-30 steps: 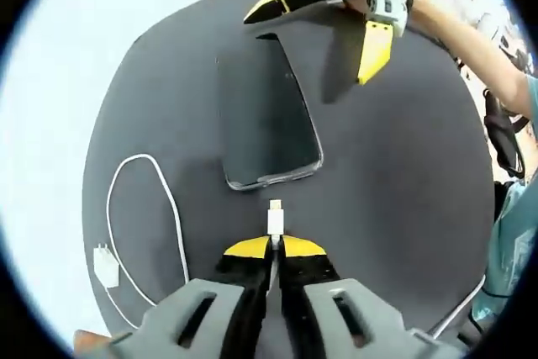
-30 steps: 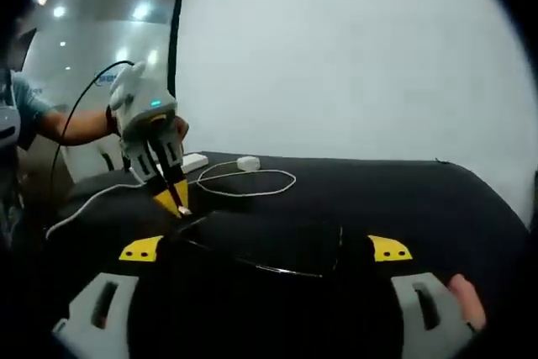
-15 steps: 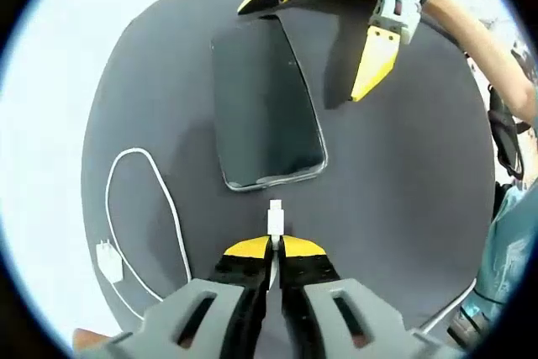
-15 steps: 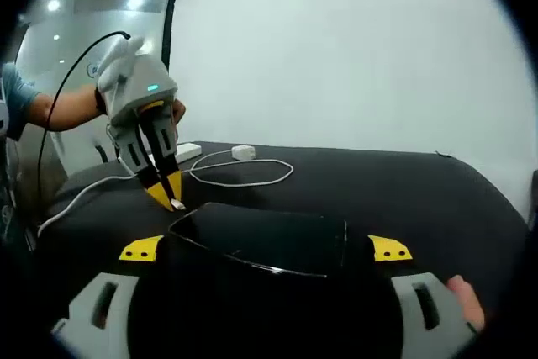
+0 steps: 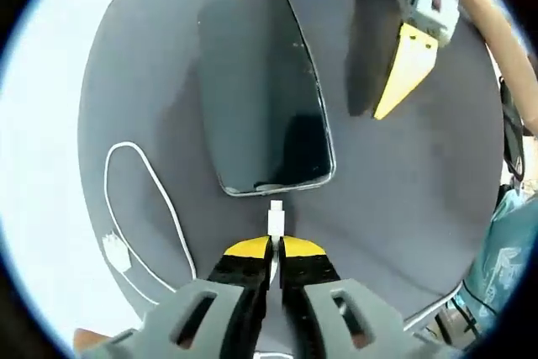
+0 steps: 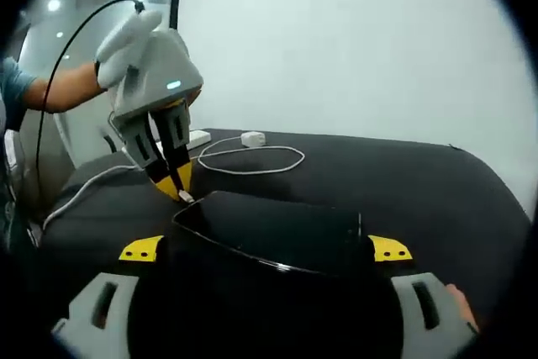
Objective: Connect the charging cable to the phone, plug the charger into the socket, and turn on the power strip switch to charge the phone.
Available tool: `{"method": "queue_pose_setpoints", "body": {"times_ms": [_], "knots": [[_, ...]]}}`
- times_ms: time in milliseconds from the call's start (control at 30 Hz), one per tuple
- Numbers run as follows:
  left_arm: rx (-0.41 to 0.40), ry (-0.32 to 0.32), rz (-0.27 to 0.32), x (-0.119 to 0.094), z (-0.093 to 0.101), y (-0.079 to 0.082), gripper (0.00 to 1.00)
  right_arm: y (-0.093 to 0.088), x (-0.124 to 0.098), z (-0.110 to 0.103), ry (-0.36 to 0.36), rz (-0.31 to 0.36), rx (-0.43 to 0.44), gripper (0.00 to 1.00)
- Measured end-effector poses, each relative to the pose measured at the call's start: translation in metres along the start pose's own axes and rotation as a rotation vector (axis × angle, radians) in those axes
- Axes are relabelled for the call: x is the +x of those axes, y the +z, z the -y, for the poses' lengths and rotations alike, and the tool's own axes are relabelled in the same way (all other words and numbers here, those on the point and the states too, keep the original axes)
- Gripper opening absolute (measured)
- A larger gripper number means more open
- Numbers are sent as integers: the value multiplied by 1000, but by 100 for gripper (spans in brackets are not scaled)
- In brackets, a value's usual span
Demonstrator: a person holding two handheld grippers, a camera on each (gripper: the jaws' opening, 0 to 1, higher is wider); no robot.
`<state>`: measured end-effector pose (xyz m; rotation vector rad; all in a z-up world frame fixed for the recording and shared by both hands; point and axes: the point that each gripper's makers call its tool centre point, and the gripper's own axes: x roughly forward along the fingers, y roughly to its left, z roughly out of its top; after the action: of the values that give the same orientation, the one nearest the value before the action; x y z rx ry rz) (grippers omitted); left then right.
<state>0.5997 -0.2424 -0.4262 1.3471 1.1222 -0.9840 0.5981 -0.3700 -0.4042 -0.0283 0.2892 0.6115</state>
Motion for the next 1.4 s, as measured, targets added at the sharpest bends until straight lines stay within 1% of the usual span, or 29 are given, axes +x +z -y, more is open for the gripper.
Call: {"method": "queue_pose_setpoints", "body": {"times_ms": [100,200,333,467,500,533,567,633,733,867,967,1000,1067,1100,1133,1200,1300,1367,1400], "knots": [[-4,5,-26,0,1,0,0,2,0,3,-1,8,18,93],[3,11,-54,0,1,0,0,1,0,1,6,6,7,93],[6,-2,-94,1,-1,1,0,1,2,2,4,11,10,93],[30,1,-123,1,0,1,0,2,1,3,7,18,16,93],[38,3,-124,1,0,2,0,2,1,3,7,17,15,93],[22,8,-117,0,-2,4,0,2,1,4,8,18,15,93],[27,6,-127,0,-2,3,0,2,1,4,8,19,17,93],[-9,-3,-130,1,-2,2,0,2,1,4,8,22,21,93],[-13,-9,-112,0,-2,1,0,2,1,3,8,23,26,93],[-62,-30,-64,-1,0,1,0,4,1,0,11,28,45,93],[-69,-33,-58,0,1,0,0,4,1,0,10,29,48,93],[-60,-30,-65,0,3,0,0,4,1,-1,9,30,50,93],[-39,-15,-102,1,3,1,0,4,1,-2,8,32,55,93],[-8,-6,-117,1,3,1,0,4,1,-1,9,32,56,93],[15,5,-144,0,2,2,0,4,1,0,7,33,57,93],[45,10,-174,0,2,3,0,4,1,0,4,35,57,93],[24,6,-165,-1,1,2,0,5,1,2,2,36,62,93],[-33,-6,-117,-1,1,3,0,5,1,1,4,37,68,93],[-40,-8,-104,-3,0,2,0,5,0,1,5,38,71,93]]}}
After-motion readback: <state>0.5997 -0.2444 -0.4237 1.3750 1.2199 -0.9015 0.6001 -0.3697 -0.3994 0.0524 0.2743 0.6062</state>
